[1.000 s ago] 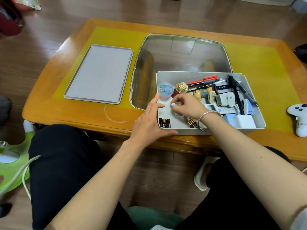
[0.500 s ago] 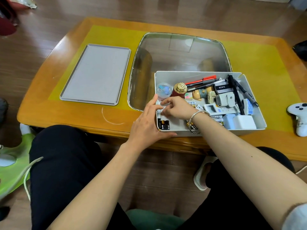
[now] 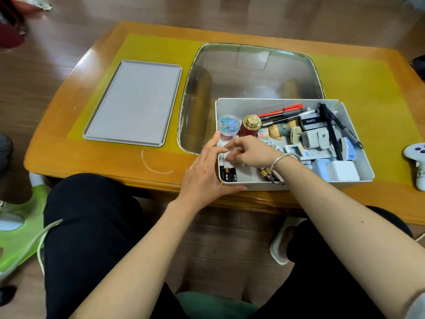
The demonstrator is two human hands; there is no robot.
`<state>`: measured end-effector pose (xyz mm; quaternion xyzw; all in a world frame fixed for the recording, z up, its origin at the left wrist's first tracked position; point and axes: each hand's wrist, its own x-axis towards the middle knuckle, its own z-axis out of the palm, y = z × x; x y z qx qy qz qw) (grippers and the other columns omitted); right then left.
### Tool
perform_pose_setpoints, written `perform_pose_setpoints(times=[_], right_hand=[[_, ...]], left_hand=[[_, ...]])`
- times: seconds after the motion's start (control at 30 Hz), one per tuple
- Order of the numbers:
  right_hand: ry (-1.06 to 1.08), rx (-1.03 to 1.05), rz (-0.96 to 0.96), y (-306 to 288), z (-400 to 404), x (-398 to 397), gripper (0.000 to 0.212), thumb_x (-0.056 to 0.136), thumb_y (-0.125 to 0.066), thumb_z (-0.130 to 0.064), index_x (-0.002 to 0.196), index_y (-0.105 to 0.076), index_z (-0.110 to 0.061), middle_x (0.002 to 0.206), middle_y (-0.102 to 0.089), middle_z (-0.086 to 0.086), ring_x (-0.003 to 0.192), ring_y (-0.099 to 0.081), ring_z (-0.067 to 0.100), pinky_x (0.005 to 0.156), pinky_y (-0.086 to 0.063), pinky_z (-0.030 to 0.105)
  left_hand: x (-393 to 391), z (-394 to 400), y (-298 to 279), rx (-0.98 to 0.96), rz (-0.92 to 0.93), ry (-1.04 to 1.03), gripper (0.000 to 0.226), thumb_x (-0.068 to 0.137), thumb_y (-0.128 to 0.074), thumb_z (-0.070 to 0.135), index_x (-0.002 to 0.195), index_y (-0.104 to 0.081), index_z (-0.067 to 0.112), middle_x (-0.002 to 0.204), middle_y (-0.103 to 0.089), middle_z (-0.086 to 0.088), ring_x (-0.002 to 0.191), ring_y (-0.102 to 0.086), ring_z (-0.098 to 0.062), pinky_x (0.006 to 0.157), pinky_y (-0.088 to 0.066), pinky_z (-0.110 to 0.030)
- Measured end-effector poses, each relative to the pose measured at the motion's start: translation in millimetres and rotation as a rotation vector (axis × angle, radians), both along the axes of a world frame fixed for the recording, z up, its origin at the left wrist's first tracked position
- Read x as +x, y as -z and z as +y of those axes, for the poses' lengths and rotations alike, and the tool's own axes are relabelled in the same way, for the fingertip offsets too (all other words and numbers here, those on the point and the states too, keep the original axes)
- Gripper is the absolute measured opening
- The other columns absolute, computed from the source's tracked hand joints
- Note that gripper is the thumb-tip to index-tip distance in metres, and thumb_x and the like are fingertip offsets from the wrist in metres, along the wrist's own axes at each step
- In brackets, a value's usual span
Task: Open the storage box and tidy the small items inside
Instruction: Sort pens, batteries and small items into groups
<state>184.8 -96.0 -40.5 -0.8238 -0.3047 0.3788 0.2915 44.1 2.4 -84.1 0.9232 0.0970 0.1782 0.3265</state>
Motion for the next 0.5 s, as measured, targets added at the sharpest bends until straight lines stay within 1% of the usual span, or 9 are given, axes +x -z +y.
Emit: perform_pose_setpoints(times=[0.07,0.13,0.17,0.2,0.23,0.3,0.4,0.43,0.5], right_hand=[[0.012,-0.017,-0.059,-4,-7,6,0.026,0.087,-0.059,-0.001,0.112,-0.059,-0.007,0.091,-0.072,0.011,0.074,-0.066,0.017,0.052,-0.048,0.016],[0.046,-0.047,-0.155,-8,-16,14,0.011,0.084,-0.068,-0.009,0.095,-0.066,-0.008,0.076,-0.071,0.004,0.058,-0.064,0.010,0.043,-0.046,0.014],[0.060,-0.078,-0.207,-10,-21,18,0.007,0.082,-0.072,-0.013,0.086,-0.068,-0.009,0.068,-0.068,-0.001,0.050,-0.061,0.005,0.040,-0.043,0.012],[0.059,-0.125,-0.270,-12,-26,22,0.009,0.079,-0.075,-0.017,0.078,-0.069,-0.010,0.063,-0.066,-0.004,0.044,-0.058,0.001,0.038,-0.040,0.010],[0.041,-0.189,-0.328,-14,-30,24,0.014,0.077,-0.077,-0.021,0.073,-0.069,-0.010,0.061,-0.066,-0.003,0.042,-0.056,0.001,0.037,-0.039,0.010],[-0.019,-0.335,-0.387,-16,-36,25,0.024,0.071,-0.081,-0.030,0.067,-0.069,-0.009,0.063,-0.069,0.004,0.042,-0.055,0.007,0.043,-0.046,0.017],[-0.092,-0.512,-0.430,-16,-40,23,0.032,0.063,-0.084,-0.037,0.065,-0.070,-0.009,0.059,-0.067,0.001,0.045,-0.055,0.009,0.061,-0.057,0.030],[-0.106,-0.554,-0.451,-15,-41,22,0.033,0.061,-0.085,-0.039,0.063,-0.068,-0.011,0.057,-0.065,-0.001,0.049,-0.056,0.011,0.066,-0.058,0.034],[-0.120,-0.613,-0.495,-15,-41,21,0.037,0.058,-0.085,-0.041,0.056,-0.060,-0.014,0.055,-0.059,-0.003,0.057,-0.057,0.016,0.070,-0.057,0.036]], left_hand=[[0,0,0,-0.008,-0.002,0.001,0.087,0.055,-0.072,0.071,0.124,-0.038,0.030,0.158,-0.018,0.008,0.135,-0.038,-0.015,0.086,-0.048,-0.029],[0,0,0,-0.020,-0.003,0.003,0.087,0.055,-0.075,0.068,0.123,-0.038,0.028,0.157,-0.019,0.008,0.136,-0.037,-0.015,0.088,-0.048,-0.030],[0,0,0,-0.027,-0.002,0.005,0.087,0.056,-0.077,0.067,0.123,-0.038,0.028,0.157,-0.019,0.008,0.136,-0.036,-0.015,0.088,-0.048,-0.031],[0,0,1,-0.032,-0.001,0.006,0.087,0.056,-0.077,0.066,0.123,-0.037,0.028,0.158,-0.019,0.007,0.137,-0.035,-0.016,0.089,-0.048,-0.031],[0,0,1,-0.035,-0.002,0.008,0.087,0.056,-0.077,0.065,0.123,-0.037,0.028,0.158,-0.019,0.007,0.137,-0.035,-0.016,0.090,-0.048,-0.032],[0,-1,1,-0.037,0.000,0.010,0.086,0.056,-0.077,0.064,0.124,-0.038,0.027,0.158,-0.019,0.006,0.138,-0.033,-0.016,0.091,-0.047,-0.031],[1,-1,2,-0.039,0.006,0.008,0.087,0.057,-0.077,0.065,0.124,-0.039,0.026,0.158,-0.018,0.006,0.138,-0.033,-0.017,0.093,-0.045,-0.031],[1,-1,2,-0.040,0.008,0.008,0.087,0.057,-0.077,0.064,0.124,-0.039,0.026,0.158,-0.018,0.006,0.138,-0.033,-0.017,0.093,-0.045,-0.032],[1,-1,2,-0.045,0.011,0.008,0.086,0.057,-0.078,0.063,0.124,-0.038,0.026,0.158,-0.018,0.006,0.139,-0.032,-0.017,0.094,-0.045,-0.032]])
